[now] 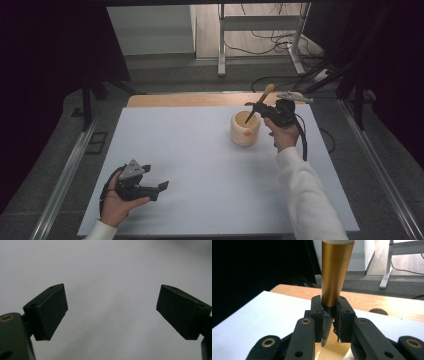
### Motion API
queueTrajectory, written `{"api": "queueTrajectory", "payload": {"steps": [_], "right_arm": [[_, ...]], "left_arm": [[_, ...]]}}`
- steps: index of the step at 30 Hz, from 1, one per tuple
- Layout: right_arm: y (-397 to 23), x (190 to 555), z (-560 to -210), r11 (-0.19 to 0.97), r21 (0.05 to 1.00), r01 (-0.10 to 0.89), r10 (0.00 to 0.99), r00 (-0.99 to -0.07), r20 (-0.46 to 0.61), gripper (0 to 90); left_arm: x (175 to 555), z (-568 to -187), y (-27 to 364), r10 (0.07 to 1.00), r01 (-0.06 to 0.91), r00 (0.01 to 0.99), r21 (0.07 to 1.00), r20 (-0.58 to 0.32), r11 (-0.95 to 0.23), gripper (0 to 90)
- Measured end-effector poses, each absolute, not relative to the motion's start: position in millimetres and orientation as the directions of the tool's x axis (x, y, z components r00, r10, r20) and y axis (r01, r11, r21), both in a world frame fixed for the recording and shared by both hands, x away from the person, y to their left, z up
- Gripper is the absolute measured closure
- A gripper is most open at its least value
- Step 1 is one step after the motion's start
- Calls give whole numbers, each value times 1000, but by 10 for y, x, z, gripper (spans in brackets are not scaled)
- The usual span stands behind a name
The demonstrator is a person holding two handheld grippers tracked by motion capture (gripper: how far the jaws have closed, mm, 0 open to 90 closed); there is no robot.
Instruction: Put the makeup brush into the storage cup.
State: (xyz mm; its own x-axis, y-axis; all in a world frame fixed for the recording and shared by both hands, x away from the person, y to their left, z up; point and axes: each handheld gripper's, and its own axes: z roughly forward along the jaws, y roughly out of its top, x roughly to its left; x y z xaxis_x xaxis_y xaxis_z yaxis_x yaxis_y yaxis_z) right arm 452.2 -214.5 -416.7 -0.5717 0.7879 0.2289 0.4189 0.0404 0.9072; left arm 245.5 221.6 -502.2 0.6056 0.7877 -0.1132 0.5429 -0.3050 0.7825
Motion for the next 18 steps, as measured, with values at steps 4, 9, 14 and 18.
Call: {"api": "queueTrajectory", "payload": {"steps": [4, 9, 14, 18], "right_arm": [[-2126, 4536, -4194, 61, 905, 421, 794, -570, 212, 788], [-2104, 4539, -4220, 76, 902, 424, 796, -571, 201, 788], [-2083, 4555, -4306, 96, 893, 440, 799, -569, 195, 788], [-2078, 4570, -4353, 102, 888, 448, 800, -567, 194, 787]], "left_arm": [[2458, -5025, 2215, 788, 545, 606, 780, -113, -307, 107], [2459, -5026, 2216, 788, 546, 605, 779, -114, -307, 107], [2459, -5027, 2215, 787, 546, 606, 779, -114, -308, 107], [2464, -5030, 2220, 788, 547, 605, 778, -113, -309, 107]]}}
